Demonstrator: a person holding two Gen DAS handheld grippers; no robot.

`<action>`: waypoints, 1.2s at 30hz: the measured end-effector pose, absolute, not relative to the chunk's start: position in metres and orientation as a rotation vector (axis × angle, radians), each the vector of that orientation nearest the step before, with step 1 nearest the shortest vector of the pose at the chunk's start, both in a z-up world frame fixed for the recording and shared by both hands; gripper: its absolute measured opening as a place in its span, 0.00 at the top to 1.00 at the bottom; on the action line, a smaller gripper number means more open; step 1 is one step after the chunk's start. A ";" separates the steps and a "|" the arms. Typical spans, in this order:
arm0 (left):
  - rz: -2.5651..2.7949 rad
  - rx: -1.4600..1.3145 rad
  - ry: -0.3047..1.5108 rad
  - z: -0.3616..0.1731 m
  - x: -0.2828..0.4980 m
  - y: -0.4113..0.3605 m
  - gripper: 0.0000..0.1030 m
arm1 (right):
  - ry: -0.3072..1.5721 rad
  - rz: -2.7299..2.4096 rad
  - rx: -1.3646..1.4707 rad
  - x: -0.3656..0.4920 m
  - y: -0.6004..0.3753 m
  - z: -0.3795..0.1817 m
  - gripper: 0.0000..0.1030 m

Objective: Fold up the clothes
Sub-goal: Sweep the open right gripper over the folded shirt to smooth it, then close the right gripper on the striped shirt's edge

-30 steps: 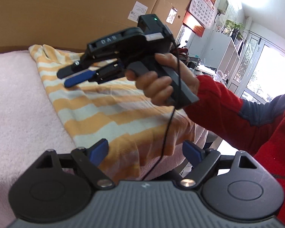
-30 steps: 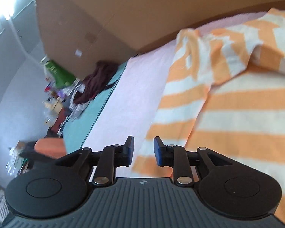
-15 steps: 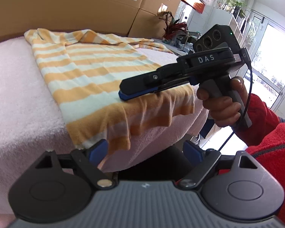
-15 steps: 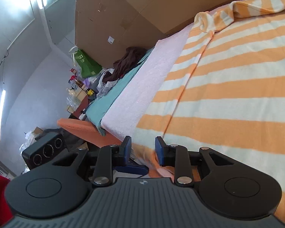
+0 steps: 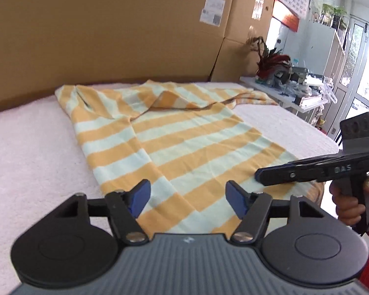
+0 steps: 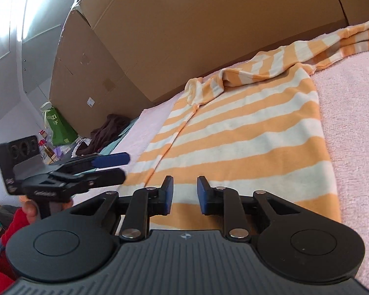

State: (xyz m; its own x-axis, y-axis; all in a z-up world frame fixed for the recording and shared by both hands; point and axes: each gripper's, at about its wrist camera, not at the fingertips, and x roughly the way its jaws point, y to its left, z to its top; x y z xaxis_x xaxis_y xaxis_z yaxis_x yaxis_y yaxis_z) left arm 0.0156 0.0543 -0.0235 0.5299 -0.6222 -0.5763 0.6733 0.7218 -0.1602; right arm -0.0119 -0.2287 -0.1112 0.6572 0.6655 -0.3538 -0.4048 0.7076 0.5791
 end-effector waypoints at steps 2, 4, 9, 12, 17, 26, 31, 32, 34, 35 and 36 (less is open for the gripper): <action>-0.789 0.128 0.665 -0.025 0.021 0.047 0.34 | 0.580 0.615 0.478 -0.014 -0.236 -0.111 0.79; -0.811 0.186 0.640 -0.019 0.021 0.041 0.33 | 0.562 0.545 0.456 -0.015 -0.247 -0.105 0.79; -0.808 0.201 0.457 0.031 0.051 0.032 0.17 | 0.502 0.321 0.464 0.001 -0.288 -0.087 0.73; -0.797 0.151 0.412 0.036 0.088 0.025 0.18 | 0.457 0.179 0.540 0.026 -0.323 -0.072 0.72; -0.743 0.106 0.484 0.001 0.154 0.013 0.43 | 0.405 -0.048 0.593 0.073 -0.368 -0.053 0.64; -0.792 0.002 0.550 -0.030 0.179 0.018 0.28 | 0.523 -0.186 0.737 0.129 -0.408 -0.075 0.62; -0.836 -0.003 0.528 -0.030 0.175 0.018 0.18 | 0.466 -0.140 0.803 0.124 -0.405 -0.075 0.62; -0.838 -0.017 0.540 -0.031 0.178 0.020 0.18 | 0.473 -0.134 0.796 0.125 -0.403 -0.073 0.62; -0.834 -0.039 0.579 -0.033 0.184 0.019 0.17 | 0.518 -0.149 0.789 0.130 -0.399 -0.072 0.62; -0.831 -0.046 0.594 -0.034 0.186 0.019 0.17 | 0.529 -0.150 0.794 0.132 -0.397 -0.072 0.62; -0.828 -0.050 0.601 -0.034 0.187 0.019 0.17 | 0.533 -0.136 0.809 0.134 -0.396 -0.072 0.62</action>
State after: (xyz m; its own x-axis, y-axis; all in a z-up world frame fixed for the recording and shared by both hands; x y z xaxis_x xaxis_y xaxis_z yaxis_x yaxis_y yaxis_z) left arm 0.1874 0.0190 -0.0340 0.5208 -0.7045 -0.4821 0.6768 0.6850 -0.2698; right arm 0.1340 -0.3957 -0.0720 0.8603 0.0834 -0.5030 0.3147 0.6892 0.6526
